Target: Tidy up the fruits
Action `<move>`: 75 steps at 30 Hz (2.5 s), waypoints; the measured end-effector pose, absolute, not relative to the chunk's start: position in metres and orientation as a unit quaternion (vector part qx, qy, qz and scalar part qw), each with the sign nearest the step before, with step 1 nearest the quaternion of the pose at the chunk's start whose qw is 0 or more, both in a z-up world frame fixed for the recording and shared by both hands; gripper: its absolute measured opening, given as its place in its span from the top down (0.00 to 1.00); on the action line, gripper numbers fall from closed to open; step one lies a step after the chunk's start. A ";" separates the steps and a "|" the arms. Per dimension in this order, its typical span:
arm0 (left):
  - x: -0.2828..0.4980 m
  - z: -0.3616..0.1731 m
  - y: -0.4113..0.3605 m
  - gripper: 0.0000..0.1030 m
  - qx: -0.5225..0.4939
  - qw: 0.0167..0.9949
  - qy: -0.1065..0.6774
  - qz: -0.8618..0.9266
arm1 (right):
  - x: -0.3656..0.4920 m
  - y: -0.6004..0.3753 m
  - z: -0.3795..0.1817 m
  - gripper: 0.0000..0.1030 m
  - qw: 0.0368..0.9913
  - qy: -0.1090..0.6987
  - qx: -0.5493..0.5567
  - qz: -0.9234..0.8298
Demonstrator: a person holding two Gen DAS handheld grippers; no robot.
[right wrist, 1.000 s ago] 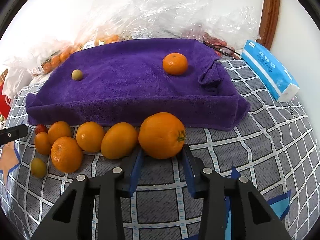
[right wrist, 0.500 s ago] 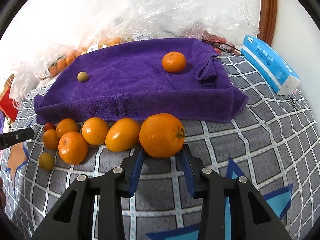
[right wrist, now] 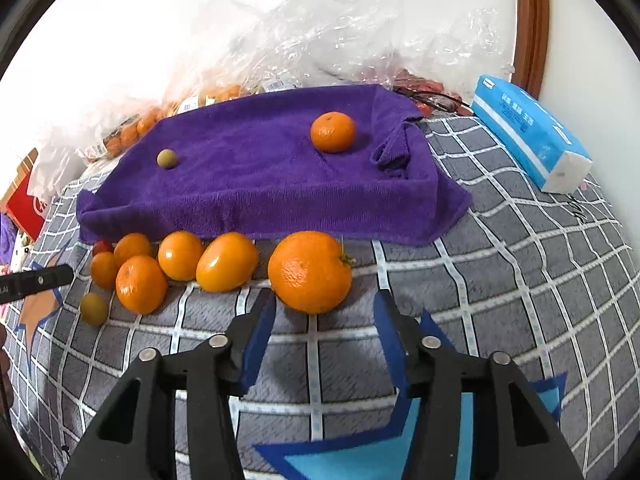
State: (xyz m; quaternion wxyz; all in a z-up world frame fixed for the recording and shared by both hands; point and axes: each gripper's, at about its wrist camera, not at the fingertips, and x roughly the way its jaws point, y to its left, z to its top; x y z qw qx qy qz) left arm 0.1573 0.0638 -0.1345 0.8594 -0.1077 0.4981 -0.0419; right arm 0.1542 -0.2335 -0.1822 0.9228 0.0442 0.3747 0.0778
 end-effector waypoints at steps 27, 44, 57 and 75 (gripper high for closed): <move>0.142 -0.152 0.014 0.67 -0.103 0.857 0.497 -0.093 | 0.147 -0.237 -0.191 0.57 0.921 0.375 0.035 0.099; 0.123 -0.160 -0.007 0.72 -0.025 0.905 0.421 -0.064 | 0.144 -0.228 -0.189 0.58 0.923 0.376 -0.006 0.082; 0.121 -0.161 0.006 0.73 -0.070 0.903 0.415 -0.081 | 0.144 -0.224 -0.189 0.58 0.924 0.375 -0.019 0.073; 0.111 -0.124 0.018 0.74 -0.095 0.901 0.416 -0.081 | 0.121 -0.228 -0.160 0.59 0.929 0.360 0.032 0.073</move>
